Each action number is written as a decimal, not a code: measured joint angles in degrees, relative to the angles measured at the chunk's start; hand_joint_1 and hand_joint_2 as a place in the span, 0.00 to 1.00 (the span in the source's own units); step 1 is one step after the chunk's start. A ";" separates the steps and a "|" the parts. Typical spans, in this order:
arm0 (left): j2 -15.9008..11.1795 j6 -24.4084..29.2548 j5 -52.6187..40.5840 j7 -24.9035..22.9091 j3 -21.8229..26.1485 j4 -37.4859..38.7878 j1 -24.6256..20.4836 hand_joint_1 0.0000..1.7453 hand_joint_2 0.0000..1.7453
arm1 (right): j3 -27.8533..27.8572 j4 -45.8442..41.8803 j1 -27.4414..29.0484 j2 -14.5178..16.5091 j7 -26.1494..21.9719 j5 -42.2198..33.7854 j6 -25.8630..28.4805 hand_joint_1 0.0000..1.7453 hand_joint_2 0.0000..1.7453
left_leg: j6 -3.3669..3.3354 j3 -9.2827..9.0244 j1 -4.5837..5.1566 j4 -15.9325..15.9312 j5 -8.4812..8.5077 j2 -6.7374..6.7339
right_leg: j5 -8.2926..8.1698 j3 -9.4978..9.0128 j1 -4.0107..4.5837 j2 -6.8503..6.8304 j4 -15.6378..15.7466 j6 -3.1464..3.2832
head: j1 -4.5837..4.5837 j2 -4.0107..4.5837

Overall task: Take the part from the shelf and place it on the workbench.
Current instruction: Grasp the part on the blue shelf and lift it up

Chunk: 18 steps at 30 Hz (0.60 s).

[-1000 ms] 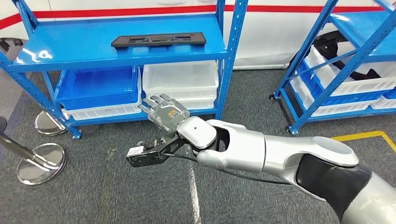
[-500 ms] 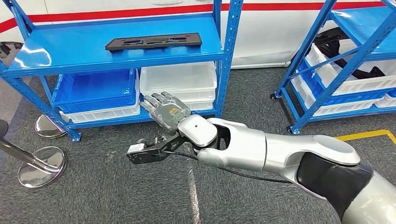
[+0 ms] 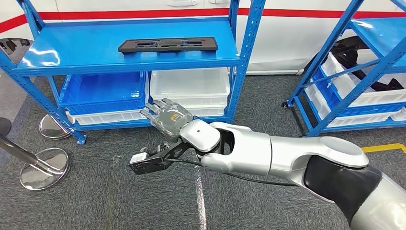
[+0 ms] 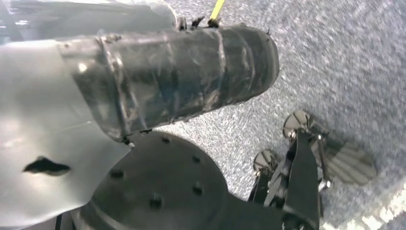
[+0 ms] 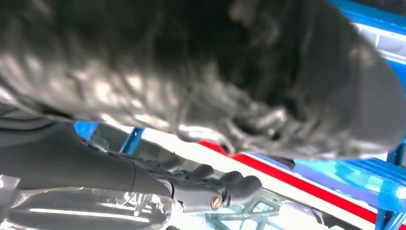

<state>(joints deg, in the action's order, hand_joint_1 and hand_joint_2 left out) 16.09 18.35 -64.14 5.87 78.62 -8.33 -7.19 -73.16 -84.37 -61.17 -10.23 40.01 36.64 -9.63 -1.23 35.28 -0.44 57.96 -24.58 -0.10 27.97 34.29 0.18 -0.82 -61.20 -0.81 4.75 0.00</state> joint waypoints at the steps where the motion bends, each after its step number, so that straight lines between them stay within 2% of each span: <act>1: 0.00 0.04 0.01 0.04 0.01 0.00 0.07 0.00 0.00 | -0.19 0.04 -0.19 -0.01 -0.03 0.11 -0.17 0.00 0.00 | -0.24 -0.29 -0.09 -0.13 -0.04 0.18 | 1.35 1.34 -0.14 0.21 -2.88 -0.21 | 0.07 0.00; 3: -0.01 0.08 0.01 0.15 0.02 0.00 0.16 0.00 0.00 | -0.51 0.07 -0.25 -0.02 -0.11 -0.02 -0.20 0.00 0.00 | -0.58 -0.57 -0.09 -0.09 -0.32 0.51 | 3.99 5.39 -0.32 0.53 -10.33 -0.46 | 0.14 0.00; 4: -0.01 0.08 0.01 0.21 0.02 0.00 0.18 0.00 0.00 | -0.71 0.07 -0.21 -0.02 -0.18 -0.17 -0.12 0.00 0.00 | -0.64 -0.70 -0.09 -0.04 -0.49 0.68 | 4.31 7.15 -0.40 0.57 -12.90 -0.53 | 0.15 0.00; 5: -0.01 0.07 0.01 0.27 0.02 0.00 0.19 0.00 0.00 | -0.98 0.07 -0.19 -0.02 -0.23 -0.31 -0.02 0.00 0.00 | -0.64 -0.90 -0.09 0.02 -0.72 0.85 | 3.47 7.96 -0.44 0.58 -13.38 -0.52 | 0.15 0.00; 6: -0.01 0.07 0.01 0.31 0.02 0.00 0.20 0.00 0.00 | -1.23 0.07 -0.21 -0.01 -0.27 -0.39 0.08 0.00 0.00 | -0.58 -1.22 -0.10 0.08 -0.99 1.04 | 1.61 7.66 -0.47 0.60 -11.64 -0.41 | 0.16 0.00; 8: 0.02 0.07 0.01 0.36 0.03 0.00 0.26 0.00 0.00 | -1.51 0.07 -0.29 -0.02 -0.37 -0.42 0.16 0.00 0.00 | -0.36 -2.07 -0.13 0.09 -1.62 1.34 | -2.97 4.72 -0.41 0.73 -4.09 0.13 | 0.13 0.00; 9: 0.03 0.07 0.01 0.40 0.04 0.00 0.26 0.00 0.00 | -1.61 0.07 -0.43 -0.02 -0.40 -0.42 0.16 0.00 0.00 | -0.16 -2.30 -0.08 0.13 -1.87 1.41 | -4.34 3.26 -0.25 0.86 -0.81 0.46 | 0.08 0.00; 10: 0.05 0.07 0.01 0.46 0.04 0.00 0.24 0.00 0.00 | -1.77 0.07 -0.64 -0.02 -0.43 -0.43 0.14 0.00 0.00 | 0.09 -2.34 -0.09 0.12 -2.01 1.44 | -4.82 2.29 -0.06 0.97 1.27 0.77 | 0.04 0.00; 12: 0.07 0.07 0.01 0.57 0.04 0.00 0.16 0.00 0.00 | -2.27 0.07 -1.02 -0.04 -0.37 -0.45 0.09 0.00 0.00 | 0.64 -2.22 -0.09 0.00 -2.08 1.43 | -4.41 1.79 0.30 1.13 2.32 1.18 | 0.04 0.00; 14: 0.08 0.08 0.02 0.61 0.04 0.00 0.10 0.00 0.00 | -2.74 0.08 -1.28 -0.06 -0.19 -0.50 0.09 0.00 0.00 | 1.26 -2.19 -0.05 0.20 -2.54 1.29 | -4.30 1.37 -0.05 1.15 2.91 1.53 | 0.05 0.00; 16: 0.08 0.10 0.02 0.62 0.04 0.00 0.09 0.00 0.00 | -3.06 0.07 -1.65 -0.05 -0.08 -0.53 0.10 0.00 0.00 | 1.81 -0.76 -0.01 3.39 -4.32 1.03 | -4.21 0.74 -0.52 1.04 3.41 1.99 | -0.19 0.00; 18: 0.08 0.11 0.01 0.62 0.04 0.00 0.16 0.00 0.00 | -3.47 0.09 -1.84 -0.05 -0.05 -0.57 0.08 0.00 0.00 | 2.13 3.05 -0.16 10.49 -7.10 0.85 | -3.94 0.42 -0.51 0.87 3.46 2.37 | -0.36 0.00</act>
<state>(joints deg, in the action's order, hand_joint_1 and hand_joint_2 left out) 16.17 18.47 -64.13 6.49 78.66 -8.33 -7.03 -76.63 -84.28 -63.01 -10.28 39.96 36.06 -9.55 0.90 38.33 -0.60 68.45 -31.68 0.74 24.02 34.72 -0.33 0.05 -57.74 1.56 4.39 0.00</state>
